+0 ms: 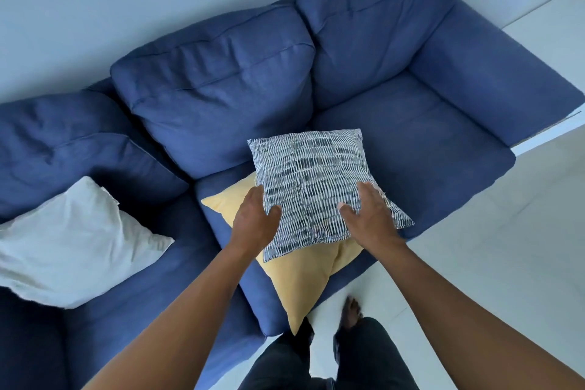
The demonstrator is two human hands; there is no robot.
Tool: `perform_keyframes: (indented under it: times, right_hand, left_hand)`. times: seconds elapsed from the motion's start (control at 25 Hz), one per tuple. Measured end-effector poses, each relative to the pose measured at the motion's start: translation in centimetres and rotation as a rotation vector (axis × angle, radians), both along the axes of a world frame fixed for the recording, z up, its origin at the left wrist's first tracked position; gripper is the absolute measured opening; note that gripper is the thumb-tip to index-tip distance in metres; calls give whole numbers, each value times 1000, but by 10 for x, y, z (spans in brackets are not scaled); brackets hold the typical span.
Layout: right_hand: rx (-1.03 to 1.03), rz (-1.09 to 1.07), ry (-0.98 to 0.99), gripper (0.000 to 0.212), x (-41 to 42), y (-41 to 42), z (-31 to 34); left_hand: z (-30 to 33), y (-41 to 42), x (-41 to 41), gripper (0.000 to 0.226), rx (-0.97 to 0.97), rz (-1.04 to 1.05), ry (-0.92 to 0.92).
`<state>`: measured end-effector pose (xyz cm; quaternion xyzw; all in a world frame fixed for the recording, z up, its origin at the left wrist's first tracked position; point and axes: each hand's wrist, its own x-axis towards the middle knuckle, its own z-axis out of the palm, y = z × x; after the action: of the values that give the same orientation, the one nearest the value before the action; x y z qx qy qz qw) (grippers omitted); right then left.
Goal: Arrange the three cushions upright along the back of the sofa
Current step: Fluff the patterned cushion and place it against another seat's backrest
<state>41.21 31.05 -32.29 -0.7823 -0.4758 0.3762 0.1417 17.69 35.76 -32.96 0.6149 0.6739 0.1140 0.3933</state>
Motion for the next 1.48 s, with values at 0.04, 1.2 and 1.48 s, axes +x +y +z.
perform_keyframes:
  times: [0.04, 1.2, 1.48]
  right_hand:
    - [-13, 12, 6, 75, 1, 3, -5]
    - [-483, -858, 866, 19, 41, 34, -94]
    - [-241, -697, 847, 27, 85, 69, -47]
  left_hand:
    - [-2, 8, 2, 56, -3, -18, 16]
    - [-52, 198, 108, 40, -224, -349, 468]
    - [-1, 123, 55, 42, -217, 73, 193]
